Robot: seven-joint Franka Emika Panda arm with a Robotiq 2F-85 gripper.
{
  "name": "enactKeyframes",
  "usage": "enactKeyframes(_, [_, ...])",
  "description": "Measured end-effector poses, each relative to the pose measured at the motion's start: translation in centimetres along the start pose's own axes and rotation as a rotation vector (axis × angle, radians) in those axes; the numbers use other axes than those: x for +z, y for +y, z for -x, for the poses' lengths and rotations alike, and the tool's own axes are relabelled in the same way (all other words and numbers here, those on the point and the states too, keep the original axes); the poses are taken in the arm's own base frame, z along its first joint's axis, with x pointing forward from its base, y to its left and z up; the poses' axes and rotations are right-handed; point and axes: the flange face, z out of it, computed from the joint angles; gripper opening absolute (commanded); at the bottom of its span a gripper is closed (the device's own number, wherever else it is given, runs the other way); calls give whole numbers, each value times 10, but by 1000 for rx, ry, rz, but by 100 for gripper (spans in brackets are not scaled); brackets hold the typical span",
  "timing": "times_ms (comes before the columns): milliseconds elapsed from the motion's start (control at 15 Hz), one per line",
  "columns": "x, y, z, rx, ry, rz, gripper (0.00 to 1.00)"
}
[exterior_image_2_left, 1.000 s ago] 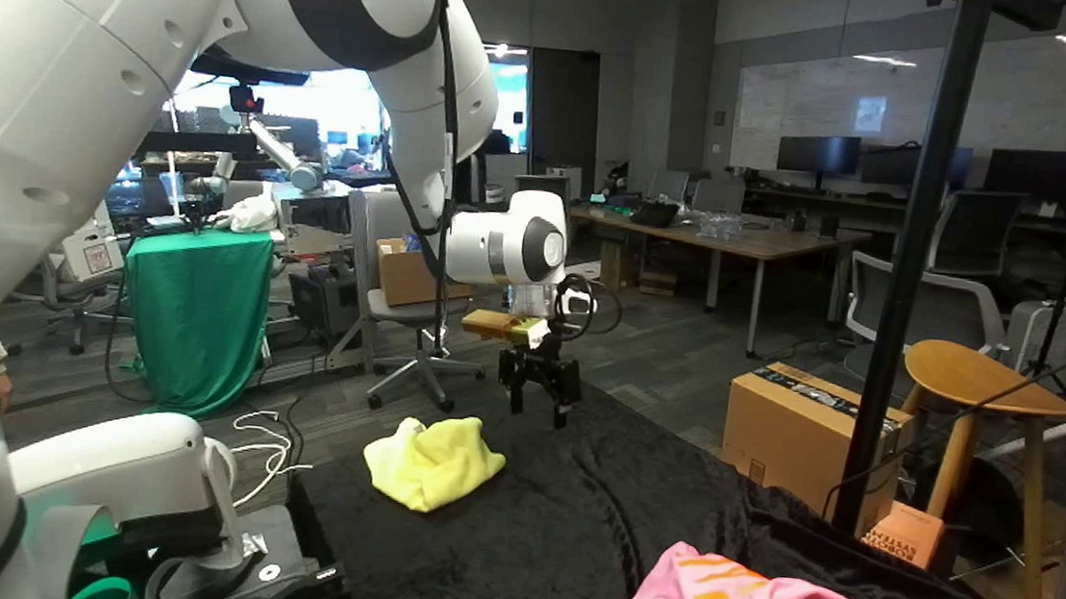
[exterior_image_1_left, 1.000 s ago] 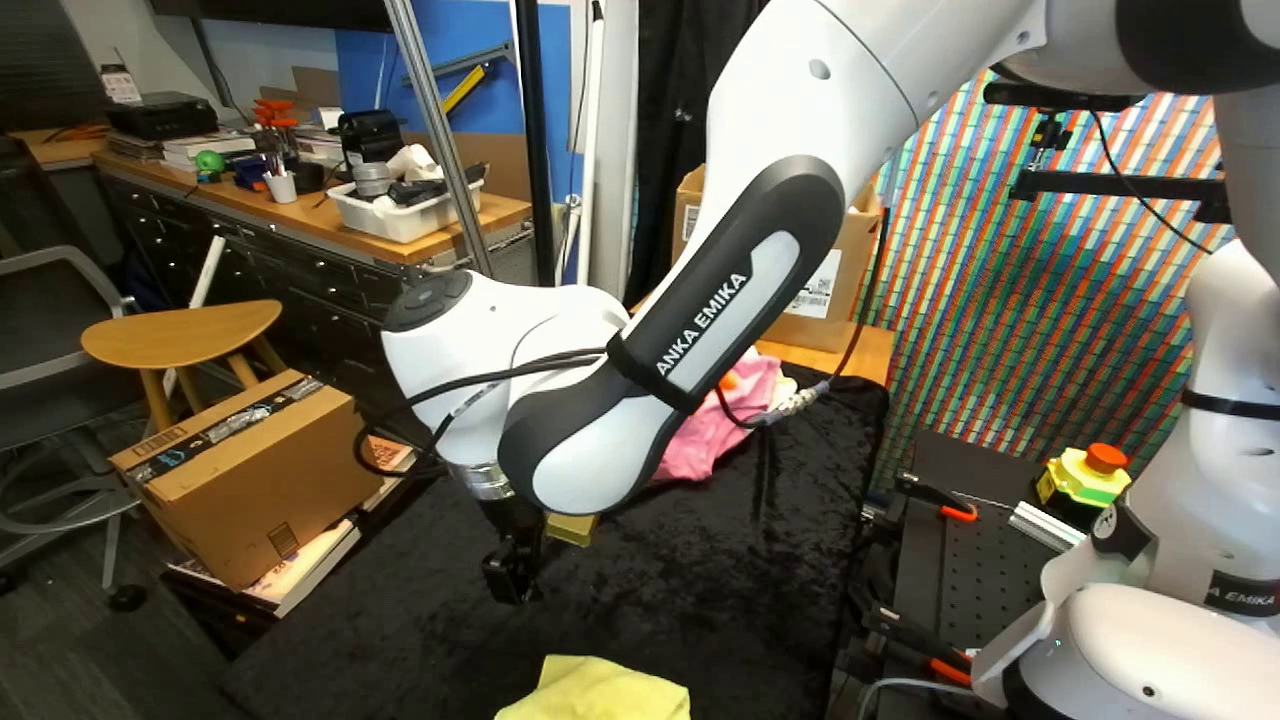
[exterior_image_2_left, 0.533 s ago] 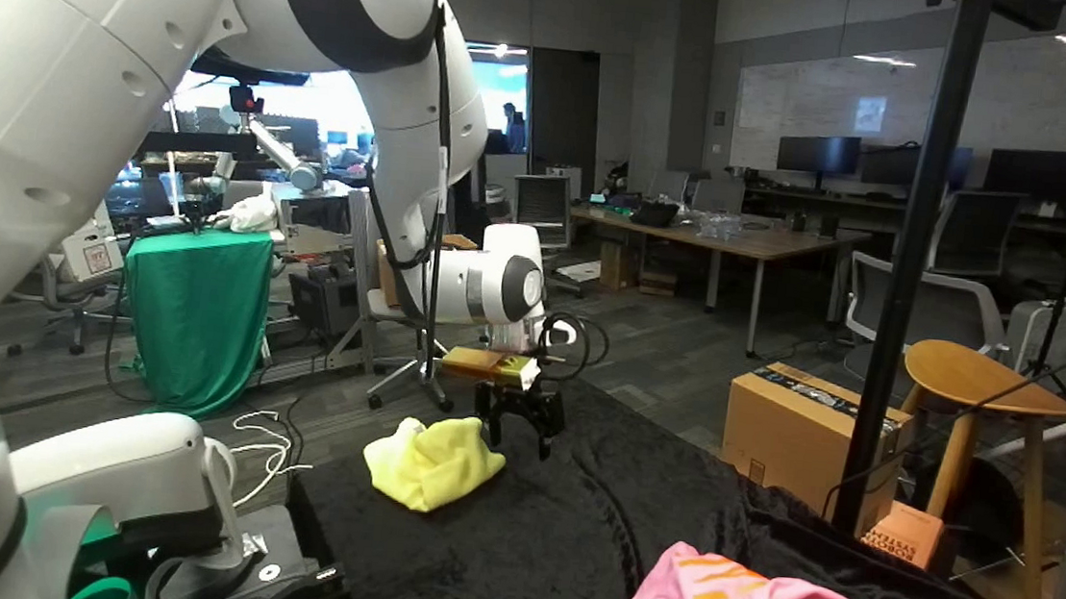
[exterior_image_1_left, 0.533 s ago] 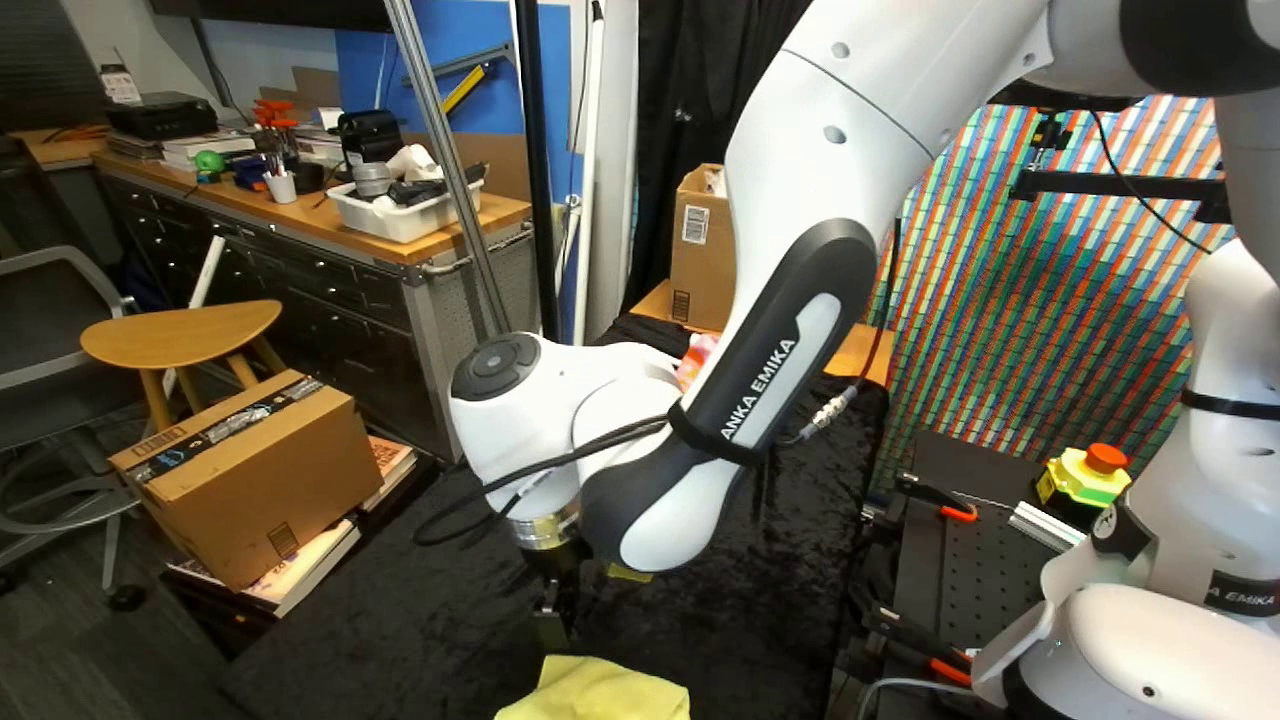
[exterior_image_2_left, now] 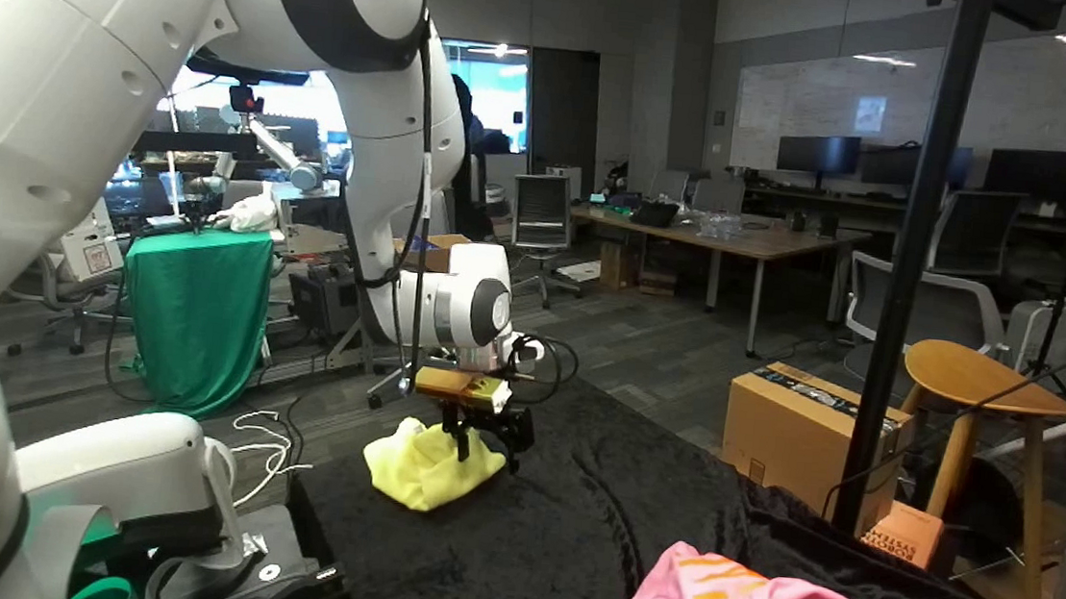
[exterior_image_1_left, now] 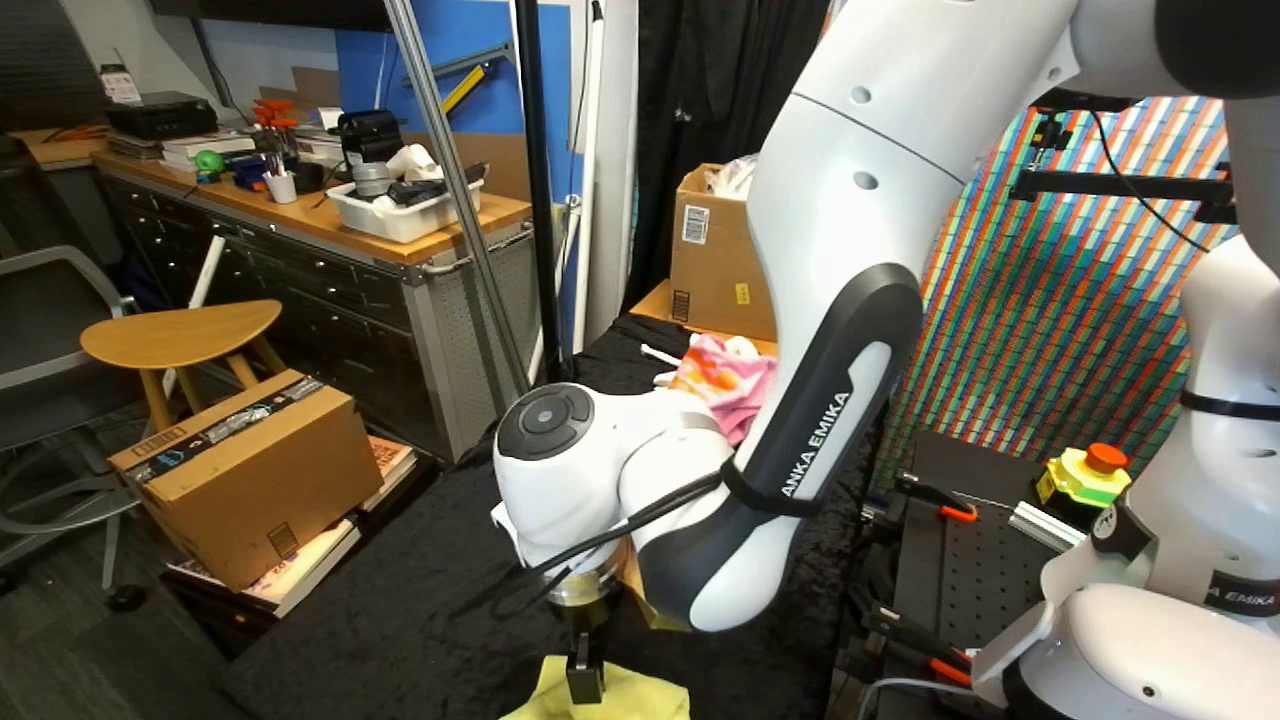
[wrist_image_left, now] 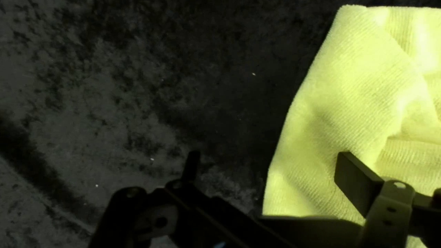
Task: Pick up the clothes and fruit plush toy and put them in one place
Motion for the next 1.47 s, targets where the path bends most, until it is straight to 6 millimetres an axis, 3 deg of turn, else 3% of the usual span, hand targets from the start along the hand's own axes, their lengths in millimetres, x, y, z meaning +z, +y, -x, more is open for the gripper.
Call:
enactKeyframes(400, [-7, -44, 0, -55, 69, -21, 100])
enactKeyframes(1000, [-40, -106, 2, -70, 127, -25, 100])
enactKeyframes(1467, [-36, -144, 12, -72, 119, -12, 100])
